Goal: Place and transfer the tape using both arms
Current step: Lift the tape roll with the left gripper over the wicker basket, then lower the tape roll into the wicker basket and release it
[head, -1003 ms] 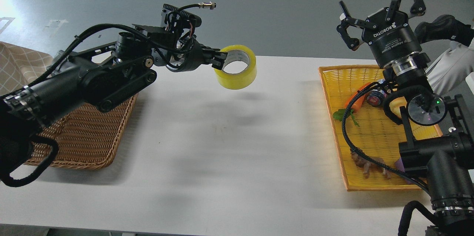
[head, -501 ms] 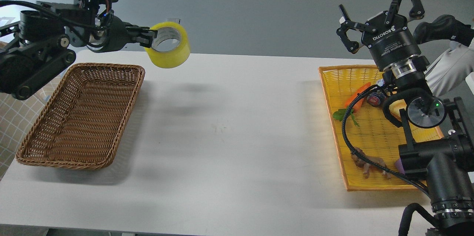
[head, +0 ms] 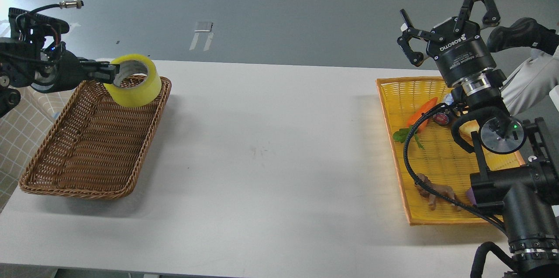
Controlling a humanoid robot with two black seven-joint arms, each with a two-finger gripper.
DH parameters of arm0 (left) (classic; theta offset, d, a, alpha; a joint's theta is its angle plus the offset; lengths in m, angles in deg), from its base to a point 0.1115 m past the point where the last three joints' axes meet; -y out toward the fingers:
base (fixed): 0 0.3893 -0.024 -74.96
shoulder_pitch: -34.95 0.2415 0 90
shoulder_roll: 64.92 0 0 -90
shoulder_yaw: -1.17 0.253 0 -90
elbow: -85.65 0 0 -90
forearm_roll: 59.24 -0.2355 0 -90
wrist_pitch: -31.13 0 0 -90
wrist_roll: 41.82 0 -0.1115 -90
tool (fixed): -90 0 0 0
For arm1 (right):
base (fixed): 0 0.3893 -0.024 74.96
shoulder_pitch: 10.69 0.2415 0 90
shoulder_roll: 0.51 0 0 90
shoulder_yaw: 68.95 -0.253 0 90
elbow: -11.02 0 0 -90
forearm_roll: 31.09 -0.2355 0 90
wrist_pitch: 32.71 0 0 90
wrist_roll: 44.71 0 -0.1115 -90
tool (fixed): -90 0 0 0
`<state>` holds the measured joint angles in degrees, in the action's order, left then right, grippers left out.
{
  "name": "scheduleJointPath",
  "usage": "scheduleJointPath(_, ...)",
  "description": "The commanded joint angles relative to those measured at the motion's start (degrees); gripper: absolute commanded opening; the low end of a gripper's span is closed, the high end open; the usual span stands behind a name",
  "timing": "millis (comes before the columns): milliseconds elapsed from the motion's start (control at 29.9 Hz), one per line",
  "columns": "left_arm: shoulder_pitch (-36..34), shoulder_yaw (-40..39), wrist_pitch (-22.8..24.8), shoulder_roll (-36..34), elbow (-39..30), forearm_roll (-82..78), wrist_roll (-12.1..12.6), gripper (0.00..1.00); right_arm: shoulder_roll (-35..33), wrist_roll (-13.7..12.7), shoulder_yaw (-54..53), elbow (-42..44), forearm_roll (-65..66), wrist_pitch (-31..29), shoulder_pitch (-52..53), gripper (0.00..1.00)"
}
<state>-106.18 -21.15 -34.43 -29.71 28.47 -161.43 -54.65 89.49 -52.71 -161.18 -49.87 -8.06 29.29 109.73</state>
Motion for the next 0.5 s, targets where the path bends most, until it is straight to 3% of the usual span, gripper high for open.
scheduleJointPath(0,1.91,-0.01,-1.84,-0.23,1.27,0.23,-0.18,0.00,0.00,0.00,-0.06,-0.02,0.00,0.00,-0.37,1.00)
scheduleJointPath(468,8.58,-0.01,-6.24,-0.05,6.36,3.13,-1.15,0.00,0.00,0.00,-0.06,-0.02,0.00,0.00,-1.16,1.00)
